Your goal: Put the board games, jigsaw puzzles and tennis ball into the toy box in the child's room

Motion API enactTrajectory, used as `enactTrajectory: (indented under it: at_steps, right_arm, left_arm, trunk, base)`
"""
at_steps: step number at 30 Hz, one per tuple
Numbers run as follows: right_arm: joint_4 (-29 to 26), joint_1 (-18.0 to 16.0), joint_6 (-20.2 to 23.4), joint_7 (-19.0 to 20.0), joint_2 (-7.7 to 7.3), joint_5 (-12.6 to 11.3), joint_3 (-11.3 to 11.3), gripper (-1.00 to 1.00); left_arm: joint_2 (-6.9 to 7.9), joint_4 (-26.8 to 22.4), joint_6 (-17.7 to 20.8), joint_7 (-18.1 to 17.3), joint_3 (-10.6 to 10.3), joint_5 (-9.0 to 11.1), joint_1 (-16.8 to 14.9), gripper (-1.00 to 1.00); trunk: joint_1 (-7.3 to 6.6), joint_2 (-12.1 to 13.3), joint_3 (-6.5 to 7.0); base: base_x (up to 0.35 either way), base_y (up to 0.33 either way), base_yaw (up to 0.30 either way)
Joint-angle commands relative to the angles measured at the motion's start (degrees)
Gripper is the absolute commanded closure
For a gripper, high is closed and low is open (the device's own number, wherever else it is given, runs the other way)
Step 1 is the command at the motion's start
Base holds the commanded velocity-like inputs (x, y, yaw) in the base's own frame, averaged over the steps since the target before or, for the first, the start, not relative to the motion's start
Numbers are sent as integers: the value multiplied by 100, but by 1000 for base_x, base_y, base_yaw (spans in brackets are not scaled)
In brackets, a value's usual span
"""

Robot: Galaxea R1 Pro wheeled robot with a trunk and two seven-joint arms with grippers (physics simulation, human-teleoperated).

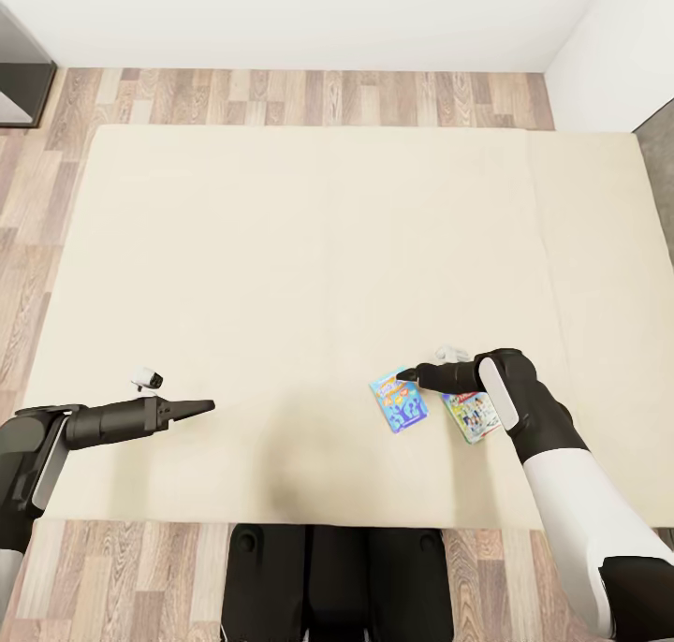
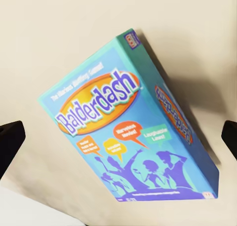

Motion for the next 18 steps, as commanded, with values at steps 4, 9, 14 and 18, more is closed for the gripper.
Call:
enactTrajectory:
  at_steps: [4,9,14,18]
  right_arm:
    - [-9,-4,16,31,-5,20,6,-100]
    - [-13,-7,16,31,-5,16,5,-100]
    - [-24,-10,16,29,2,35,4,-100]
    - [-29,-11,16,25,20,71,0,-100]
  left_arm:
    - [2,-1,60,-16,-1,5,-2,-100]
    - [2,-1,60,-16,-1,4,-3,-100]
    - [2,-1,60,-16,7,4,-2,-100]
    - [2,-1,60,-16,25,6,-1,-100]
  trunk:
    - [3,-9,-34]
    - [3,-9,-49]
    - [3,-9,-54]
    - [3,-9,-55]
  base:
    - [0,0,0]
    - [0,0,0]
    - [0,0,0]
    - [0,0,0]
